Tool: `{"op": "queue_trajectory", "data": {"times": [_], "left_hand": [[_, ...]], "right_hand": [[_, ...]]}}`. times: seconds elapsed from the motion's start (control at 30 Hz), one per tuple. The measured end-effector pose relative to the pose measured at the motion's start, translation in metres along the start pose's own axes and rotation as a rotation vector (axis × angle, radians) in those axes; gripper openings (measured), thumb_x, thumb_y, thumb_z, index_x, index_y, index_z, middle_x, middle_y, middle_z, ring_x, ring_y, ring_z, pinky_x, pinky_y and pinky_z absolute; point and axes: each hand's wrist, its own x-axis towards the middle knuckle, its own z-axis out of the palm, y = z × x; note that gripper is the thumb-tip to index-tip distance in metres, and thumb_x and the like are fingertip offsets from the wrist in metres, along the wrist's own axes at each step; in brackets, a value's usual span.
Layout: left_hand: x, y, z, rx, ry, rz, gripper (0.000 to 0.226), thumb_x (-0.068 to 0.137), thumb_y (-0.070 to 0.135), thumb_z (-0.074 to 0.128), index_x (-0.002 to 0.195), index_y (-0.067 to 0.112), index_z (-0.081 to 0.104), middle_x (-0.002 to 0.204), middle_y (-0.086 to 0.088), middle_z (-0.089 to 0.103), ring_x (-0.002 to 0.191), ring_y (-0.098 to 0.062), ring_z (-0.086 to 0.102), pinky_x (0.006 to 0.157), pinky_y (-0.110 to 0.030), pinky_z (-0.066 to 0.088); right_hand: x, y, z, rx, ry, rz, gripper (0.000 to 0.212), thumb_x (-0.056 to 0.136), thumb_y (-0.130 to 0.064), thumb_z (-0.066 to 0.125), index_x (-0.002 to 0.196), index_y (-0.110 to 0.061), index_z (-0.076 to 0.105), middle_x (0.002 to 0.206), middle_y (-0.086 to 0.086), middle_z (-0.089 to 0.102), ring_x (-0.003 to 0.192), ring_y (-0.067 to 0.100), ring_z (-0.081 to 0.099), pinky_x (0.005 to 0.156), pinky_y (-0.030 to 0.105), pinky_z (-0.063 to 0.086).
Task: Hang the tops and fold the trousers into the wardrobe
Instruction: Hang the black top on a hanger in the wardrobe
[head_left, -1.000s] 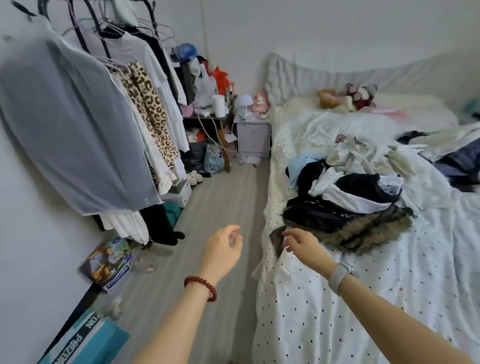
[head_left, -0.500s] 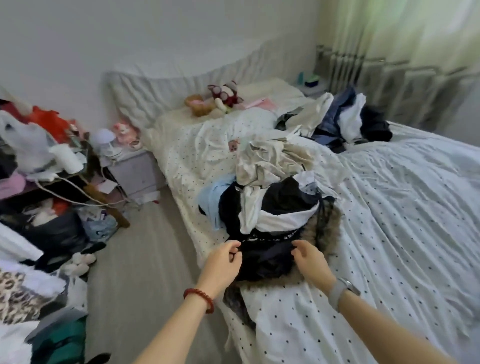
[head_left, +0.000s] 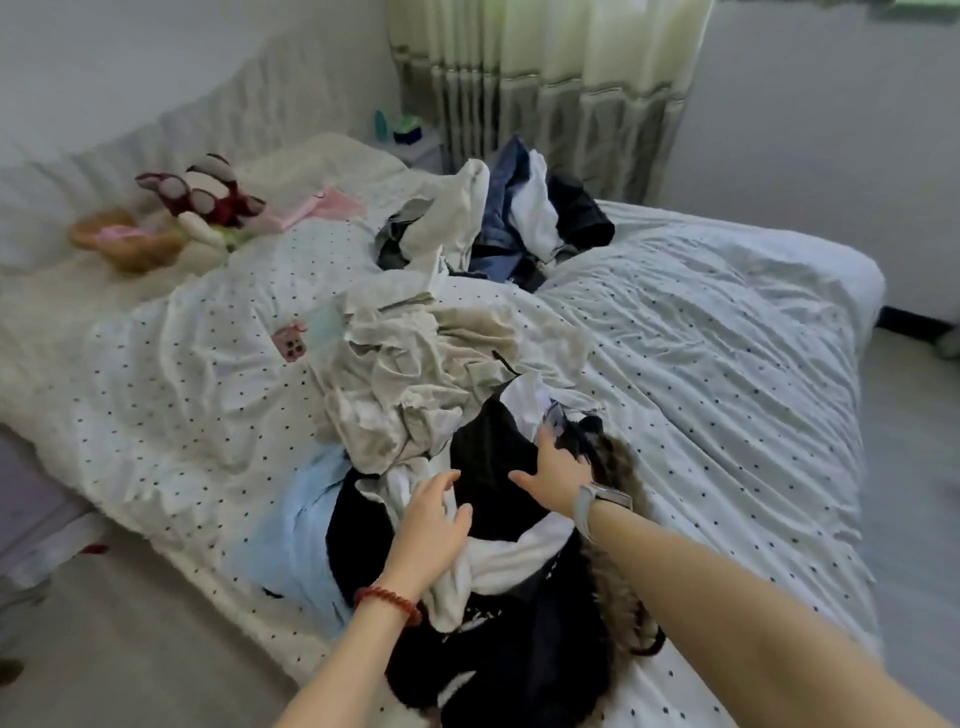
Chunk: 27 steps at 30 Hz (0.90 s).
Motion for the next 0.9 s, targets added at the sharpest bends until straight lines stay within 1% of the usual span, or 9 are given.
{"op": "queue_trajectory", "data": {"times": [0.07, 0.13, 0.27, 0.37, 0.47, 0.57, 0.63, 0.73, 0.9], "left_hand": [[0.017, -0.004, -0.005, -0.008, -0.062, 0.008, 0.049, 0.094, 0.023, 0.051, 0.14, 0.018, 0.034, 0.143, -0.002, 0.035, 0.131, -0.015, 0.035, 0.108, -0.031, 0.032], [0.03, 0.004, -0.01, -0.003, -0.104, 0.06, 0.059, 0.092, 0.027, 0.056, 0.143, 0.018, 0.028, 0.147, -0.002, 0.03, 0.136, -0.016, 0.029, 0.112, -0.033, 0.028], [0.051, 0.041, -0.018, -0.043, -0.122, 0.243, 0.081, 0.085, 0.034, 0.065, 0.148, 0.021, 0.014, 0.151, 0.003, 0.018, 0.141, -0.014, 0.016, 0.113, -0.029, 0.017], [0.069, 0.087, -0.027, -0.121, -0.143, 0.32, 0.09, 0.081, 0.041, 0.067, 0.149, 0.026, 0.01, 0.151, 0.009, 0.016, 0.14, -0.011, 0.014, 0.114, -0.035, 0.02], [0.086, 0.14, -0.033, -0.135, -0.123, 0.461, 0.049, 0.086, 0.033, 0.062, 0.131, 0.028, 0.043, 0.127, 0.004, 0.054, 0.116, -0.015, 0.051, 0.09, -0.034, 0.046], [0.087, 0.205, -0.037, -0.252, 0.004, 0.572, 0.006, 0.093, 0.018, 0.053, 0.099, 0.019, 0.055, 0.078, 0.002, 0.061, 0.076, -0.022, 0.059, 0.06, -0.028, 0.043], [0.078, 0.241, -0.033, -0.406, 0.002, 0.602, 0.009, 0.095, 0.015, 0.049, 0.1, 0.01, 0.054, 0.08, -0.001, 0.058, 0.077, -0.02, 0.056, 0.066, -0.031, 0.043], [0.06, 0.281, -0.017, -0.475, -0.182, 0.582, 0.01, 0.094, 0.014, 0.051, 0.101, 0.007, 0.053, 0.088, -0.002, 0.057, 0.083, -0.015, 0.055, 0.07, -0.026, 0.043], [0.018, 0.299, 0.028, -0.532, -0.373, 0.597, 0.02, 0.084, -0.004, 0.06, 0.095, 0.012, 0.061, 0.091, 0.0, 0.063, 0.085, -0.009, 0.059, 0.071, -0.009, 0.046]], "right_hand": [[0.001, -0.001, -0.007, 0.042, 0.029, -0.049, 0.028, 0.096, -0.026, 0.044, 0.112, -0.005, 0.052, 0.078, 0.005, 0.059, 0.09, 0.034, 0.061, 0.071, 0.031, 0.042], [-0.006, -0.001, -0.036, 0.149, 0.108, -0.108, 0.021, 0.097, -0.017, 0.039, 0.099, -0.005, 0.056, 0.072, 0.006, 0.055, 0.078, 0.034, 0.06, 0.059, 0.032, 0.037], [-0.024, -0.022, -0.13, 0.309, 0.387, -0.205, 0.027, 0.098, -0.01, 0.037, 0.119, -0.007, 0.055, 0.103, 0.008, 0.062, 0.093, 0.026, 0.057, 0.072, 0.028, 0.04], [-0.046, -0.05, -0.219, 0.427, 0.698, -0.34, 0.024, 0.095, -0.001, 0.039, 0.113, -0.001, 0.056, 0.098, 0.002, 0.056, 0.091, 0.017, 0.052, 0.072, 0.014, 0.035], [-0.084, -0.068, -0.298, 0.543, 0.996, -0.421, 0.024, 0.093, 0.004, 0.039, 0.109, 0.001, 0.057, 0.094, 0.0, 0.055, 0.085, 0.009, 0.05, 0.072, 0.001, 0.035], [-0.121, -0.049, -0.342, 0.56, 1.234, -0.395, 0.023, 0.095, 0.0, 0.039, 0.11, -0.001, 0.056, 0.098, 0.0, 0.055, 0.087, 0.008, 0.049, 0.073, 0.001, 0.034], [-0.14, -0.018, -0.35, 0.529, 1.273, -0.297, 0.022, 0.096, -0.006, 0.041, 0.111, -0.004, 0.057, 0.098, -0.001, 0.056, 0.089, 0.01, 0.051, 0.074, 0.008, 0.038], [-0.174, 0.053, -0.344, 0.399, 1.168, -0.076, 0.02, 0.095, -0.009, 0.047, 0.107, -0.002, 0.061, 0.097, 0.007, 0.061, 0.097, 0.023, 0.056, 0.079, 0.025, 0.039], [-0.261, 0.172, -0.294, 0.266, 0.959, 0.233, 0.016, 0.092, -0.008, 0.053, 0.099, -0.003, 0.066, 0.093, 0.006, 0.062, 0.088, 0.02, 0.056, 0.07, 0.024, 0.035]]}}
